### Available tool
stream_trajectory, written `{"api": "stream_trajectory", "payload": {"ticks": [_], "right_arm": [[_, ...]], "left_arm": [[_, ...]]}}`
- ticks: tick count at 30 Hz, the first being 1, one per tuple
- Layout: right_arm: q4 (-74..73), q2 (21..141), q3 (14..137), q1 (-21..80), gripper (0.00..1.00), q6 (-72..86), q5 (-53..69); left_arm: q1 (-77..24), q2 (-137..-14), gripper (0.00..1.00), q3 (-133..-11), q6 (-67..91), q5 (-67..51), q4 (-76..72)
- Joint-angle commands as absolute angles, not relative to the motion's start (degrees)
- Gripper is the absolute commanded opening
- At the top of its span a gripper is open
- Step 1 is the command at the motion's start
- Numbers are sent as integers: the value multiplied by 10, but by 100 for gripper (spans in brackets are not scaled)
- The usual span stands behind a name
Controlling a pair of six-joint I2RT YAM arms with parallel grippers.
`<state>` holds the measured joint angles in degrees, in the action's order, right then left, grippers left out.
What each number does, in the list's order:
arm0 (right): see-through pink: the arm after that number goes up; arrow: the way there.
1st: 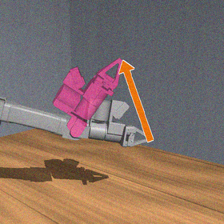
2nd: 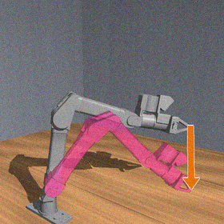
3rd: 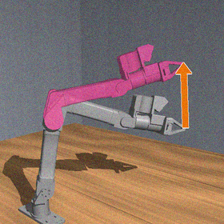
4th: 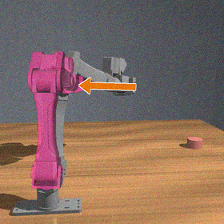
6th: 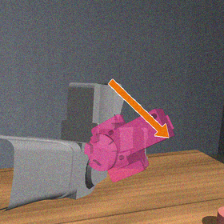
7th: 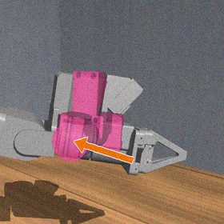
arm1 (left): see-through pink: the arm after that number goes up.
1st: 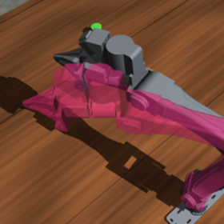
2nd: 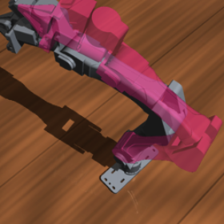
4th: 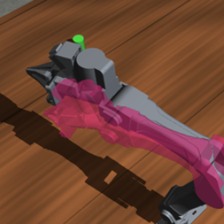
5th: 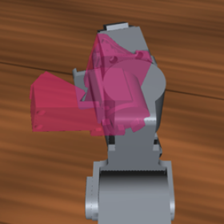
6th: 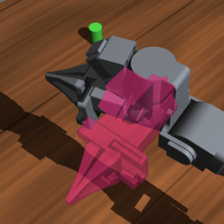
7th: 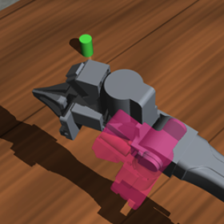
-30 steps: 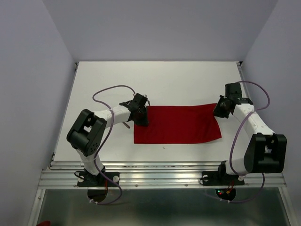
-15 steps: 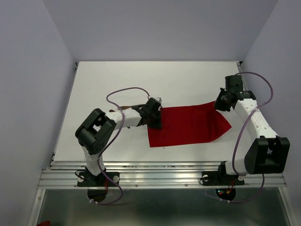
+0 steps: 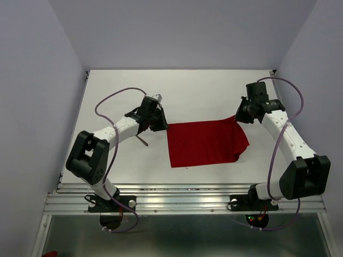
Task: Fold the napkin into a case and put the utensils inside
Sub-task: Fold the rectangle-folded napkin at the center of the board.
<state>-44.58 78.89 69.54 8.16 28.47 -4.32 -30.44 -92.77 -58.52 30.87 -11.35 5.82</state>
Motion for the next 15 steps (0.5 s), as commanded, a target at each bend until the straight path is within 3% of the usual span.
{"api": "stream_trajectory", "payload": {"ticks": [1, 15], "right_arm": [[-440, 792, 699, 101, 1, 301, -57], [-430, 822, 708, 209, 1, 359, -80]], "left_arm": [[-294, -927, 27, -555, 294, -124, 87], [-304, -979, 26, -533, 299, -169, 47]]}}
